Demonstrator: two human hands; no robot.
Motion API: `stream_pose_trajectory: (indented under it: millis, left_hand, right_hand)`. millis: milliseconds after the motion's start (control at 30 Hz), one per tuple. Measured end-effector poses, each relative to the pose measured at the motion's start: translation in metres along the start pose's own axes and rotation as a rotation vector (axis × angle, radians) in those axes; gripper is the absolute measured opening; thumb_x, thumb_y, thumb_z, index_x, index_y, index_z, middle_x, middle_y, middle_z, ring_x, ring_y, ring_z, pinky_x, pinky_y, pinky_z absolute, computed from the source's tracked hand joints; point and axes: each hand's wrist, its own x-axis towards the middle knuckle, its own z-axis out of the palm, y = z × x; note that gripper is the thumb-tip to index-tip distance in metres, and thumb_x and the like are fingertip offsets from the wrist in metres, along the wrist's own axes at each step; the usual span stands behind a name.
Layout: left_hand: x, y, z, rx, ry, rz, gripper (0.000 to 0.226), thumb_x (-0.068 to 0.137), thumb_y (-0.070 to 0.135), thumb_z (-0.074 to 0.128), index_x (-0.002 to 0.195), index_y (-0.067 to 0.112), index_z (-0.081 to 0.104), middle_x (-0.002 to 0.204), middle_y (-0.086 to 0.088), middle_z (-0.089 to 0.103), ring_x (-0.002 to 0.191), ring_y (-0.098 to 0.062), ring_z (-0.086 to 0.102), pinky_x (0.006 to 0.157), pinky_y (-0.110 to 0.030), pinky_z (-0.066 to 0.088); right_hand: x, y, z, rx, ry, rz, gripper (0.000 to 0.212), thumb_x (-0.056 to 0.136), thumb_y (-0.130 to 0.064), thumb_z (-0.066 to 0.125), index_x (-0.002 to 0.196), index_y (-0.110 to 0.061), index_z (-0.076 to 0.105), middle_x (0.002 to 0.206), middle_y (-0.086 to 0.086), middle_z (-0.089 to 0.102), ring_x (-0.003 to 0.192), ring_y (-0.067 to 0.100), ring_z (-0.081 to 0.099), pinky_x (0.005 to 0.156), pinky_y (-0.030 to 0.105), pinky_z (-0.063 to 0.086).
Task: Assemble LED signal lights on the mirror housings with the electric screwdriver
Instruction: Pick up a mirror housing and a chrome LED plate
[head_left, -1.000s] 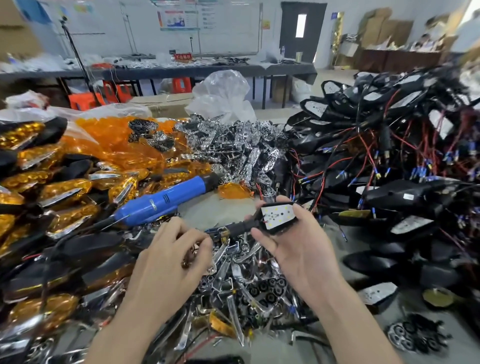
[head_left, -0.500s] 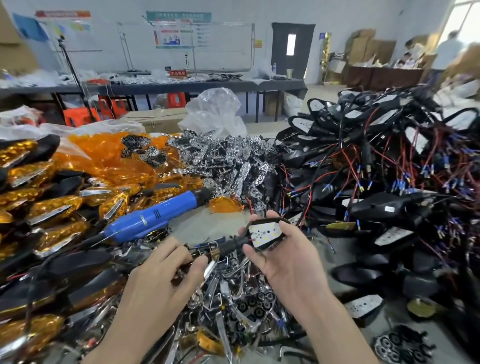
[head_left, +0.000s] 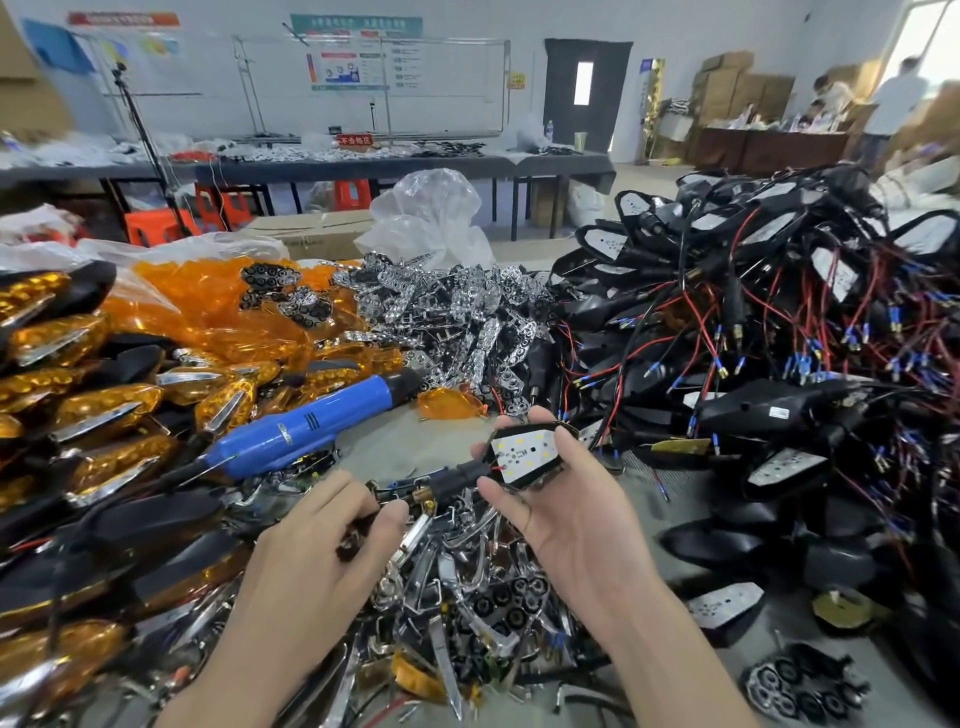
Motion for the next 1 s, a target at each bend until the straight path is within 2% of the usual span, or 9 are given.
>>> stream_pose_trajectory:
  millis: [267, 433, 600, 800, 900, 1000]
  left_hand:
    - [-0.0007, -0.0016, 0.0019, 0.0, 0.013, -0.019, 0.041, 0.096, 0.06, 0.037, 0.071, 0.029, 0.046, 0.07, 0.008, 0.046, 0.066, -0.012, 0.052, 0.053, -0.034, 0.046]
    - [-0.0016, -0.0018, 0.0029, -0.033, 0.011, -0.019, 0.041, 0.097, 0.061, 0.037, 0.072, 0.029, 0.044, 0.07, 0.006, 0.046, 0.064, -0.014, 0.051, 0.053, -0.035, 0.046]
    - [-0.0017, -0.0026, 0.0037, -0.05, 0.005, -0.008, 0.041, 0.098, 0.061, 0.037, 0.072, 0.03, 0.044, 0.069, 0.007, 0.046, 0.064, -0.014, 0.051, 0.054, -0.032, 0.045]
    - [-0.0013, -0.003, 0.0032, -0.065, 0.027, -0.013, 0.04, 0.098, 0.062, 0.037, 0.072, 0.032, 0.043, 0.073, 0.006, 0.048, 0.062, -0.013, 0.052, 0.056, -0.026, 0.041]
    - [-0.001, -0.0032, 0.0023, -0.082, 0.034, -0.025, 0.04, 0.099, 0.061, 0.037, 0.074, 0.032, 0.045, 0.073, 0.007, 0.049, 0.063, -0.014, 0.052, 0.056, -0.027, 0.042]
    - [-0.0004, -0.0055, 0.0035, -0.116, 0.015, -0.041, 0.041, 0.099, 0.063, 0.035, 0.076, 0.032, 0.05, 0.074, 0.008, 0.054, 0.064, -0.014, 0.056, 0.056, -0.029, 0.045]
  right_hand:
    - [0.0022, 0.0013, -0.0024, 0.004, -0.044, -0.018, 0.037, 0.091, -0.027, 0.062, 0.125, -0.012, 0.063, 0.131, 0.023, 0.067, 0.117, 0.044, 0.067, 0.075, 0.041, 0.062]
    - [0.0023, 0.0016, -0.0016, -0.015, -0.008, -0.015, 0.029, 0.104, -0.025, 0.046, 0.125, -0.011, 0.062, 0.126, 0.021, 0.069, 0.112, 0.041, 0.07, 0.072, 0.039, 0.062]
    - [0.0026, 0.0015, 0.0007, -0.033, 0.019, -0.012, 0.033, 0.109, -0.027, 0.038, 0.127, -0.01, 0.06, 0.123, 0.02, 0.071, 0.109, 0.039, 0.072, 0.069, 0.037, 0.062]
    - [0.0033, 0.0031, 0.0007, -0.15, 0.145, -0.061, 0.032, 0.109, -0.024, 0.043, 0.115, -0.008, 0.071, 0.116, 0.022, 0.074, 0.1, 0.035, 0.075, 0.064, 0.036, 0.063]
    - [0.0032, 0.0032, 0.0004, -0.156, 0.176, -0.079, 0.029, 0.109, -0.022, 0.044, 0.115, -0.008, 0.068, 0.11, 0.021, 0.075, 0.093, 0.033, 0.077, 0.065, 0.036, 0.063]
    - [0.0035, 0.0027, 0.0, -0.125, 0.152, -0.059, 0.028, 0.108, -0.021, 0.045, 0.118, -0.002, 0.063, 0.114, 0.025, 0.073, 0.097, 0.037, 0.075, 0.067, 0.037, 0.063]
